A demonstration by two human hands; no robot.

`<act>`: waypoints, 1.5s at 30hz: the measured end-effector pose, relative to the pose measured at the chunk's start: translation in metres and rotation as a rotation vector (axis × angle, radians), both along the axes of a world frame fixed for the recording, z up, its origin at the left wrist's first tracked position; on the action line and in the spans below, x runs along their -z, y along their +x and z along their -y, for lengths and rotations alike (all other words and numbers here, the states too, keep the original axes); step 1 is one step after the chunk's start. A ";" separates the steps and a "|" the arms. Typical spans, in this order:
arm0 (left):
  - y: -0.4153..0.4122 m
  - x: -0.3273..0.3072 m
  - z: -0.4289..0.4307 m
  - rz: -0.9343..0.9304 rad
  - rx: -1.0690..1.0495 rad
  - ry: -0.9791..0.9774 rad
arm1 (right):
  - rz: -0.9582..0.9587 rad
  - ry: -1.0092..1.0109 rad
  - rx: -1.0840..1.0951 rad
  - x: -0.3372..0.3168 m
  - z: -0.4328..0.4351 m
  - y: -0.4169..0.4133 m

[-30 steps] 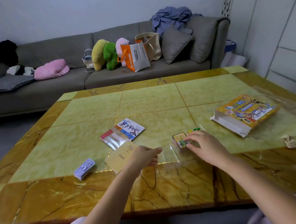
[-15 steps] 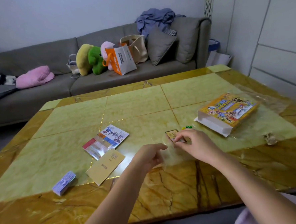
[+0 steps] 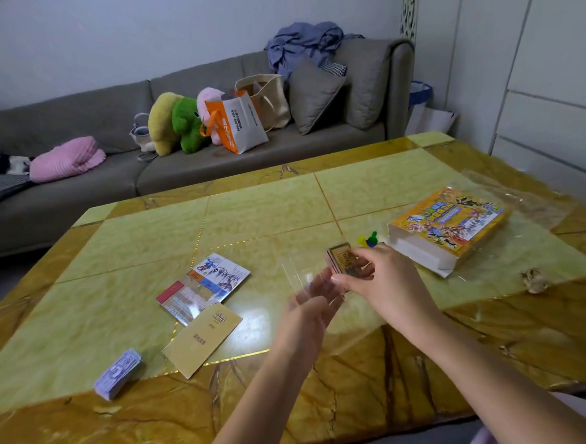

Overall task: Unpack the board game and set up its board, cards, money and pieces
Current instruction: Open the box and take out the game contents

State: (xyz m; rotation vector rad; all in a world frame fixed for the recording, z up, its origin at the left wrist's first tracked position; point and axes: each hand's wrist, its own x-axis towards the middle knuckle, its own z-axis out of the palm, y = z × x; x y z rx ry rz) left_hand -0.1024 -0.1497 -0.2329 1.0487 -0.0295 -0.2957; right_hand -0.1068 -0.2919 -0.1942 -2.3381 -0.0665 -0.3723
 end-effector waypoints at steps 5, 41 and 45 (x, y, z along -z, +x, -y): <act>-0.013 -0.012 0.009 0.219 -0.015 0.180 | -0.004 0.107 0.087 -0.010 0.004 0.002; -0.034 -0.047 -0.053 -0.320 0.071 0.270 | 0.376 -0.062 -0.544 0.011 -0.001 -0.006; -0.039 -0.041 -0.057 -0.304 0.131 0.126 | 0.489 -0.102 -0.562 0.012 -0.012 -0.011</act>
